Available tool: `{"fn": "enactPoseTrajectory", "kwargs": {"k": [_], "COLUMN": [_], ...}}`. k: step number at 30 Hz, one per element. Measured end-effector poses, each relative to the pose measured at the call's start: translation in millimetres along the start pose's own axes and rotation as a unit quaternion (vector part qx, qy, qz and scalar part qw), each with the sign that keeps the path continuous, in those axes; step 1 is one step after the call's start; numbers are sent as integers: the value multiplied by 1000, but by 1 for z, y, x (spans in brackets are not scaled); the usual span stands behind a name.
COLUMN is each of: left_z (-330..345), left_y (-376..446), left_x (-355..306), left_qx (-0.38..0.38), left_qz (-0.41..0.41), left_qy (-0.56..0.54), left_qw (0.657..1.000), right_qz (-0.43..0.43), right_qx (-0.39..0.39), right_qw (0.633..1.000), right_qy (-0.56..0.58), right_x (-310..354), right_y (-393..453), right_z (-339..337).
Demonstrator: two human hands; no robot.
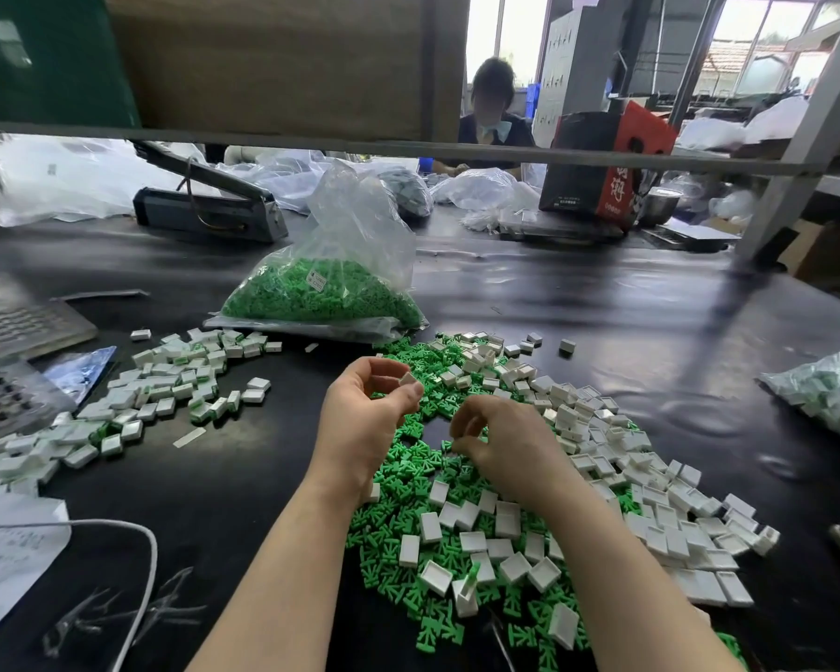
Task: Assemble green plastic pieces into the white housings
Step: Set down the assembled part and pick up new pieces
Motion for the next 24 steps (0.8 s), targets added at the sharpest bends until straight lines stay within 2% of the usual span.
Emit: {"fn": "enactPoseTrajectory", "kwargs": {"k": [3,5,10,14,19,24], "left_z": [3,5,11,16,16,14], "left_y": [-2,-2,-5,-7,-7,-6], "left_x": [2,3,3,1,0,-1], "left_qx": [14,17,44,71,69,63], "left_qz": [-35,-56,-81,-76,-67,-60], "left_qy": [-71,-108,-145,-143,-141,-135], "left_qw": [997,992,985,984,985,987], "right_qz": [9,4,8,3,9,-3], "right_qx": [-77,-110,-117,-125,-120,-81], "right_qw": [985,956,881,866,860,851], "right_qy": [154,272,459,484,496,519], "right_x": [-2,-2,1,6,7,12], "right_y": [1,0,-2,-2,-4,-3], "right_z": [-16,-24,-28,-27,-26,-23]}}
Point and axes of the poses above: each hand's wrist, its own y-axis towards the middle knuckle, its own z-axis out of the palm, x = y × z, the point moved 7 cm from there along y, towards the middle knuckle, and after that the axes turned 3 degrees about z, right-handed, at the moved point
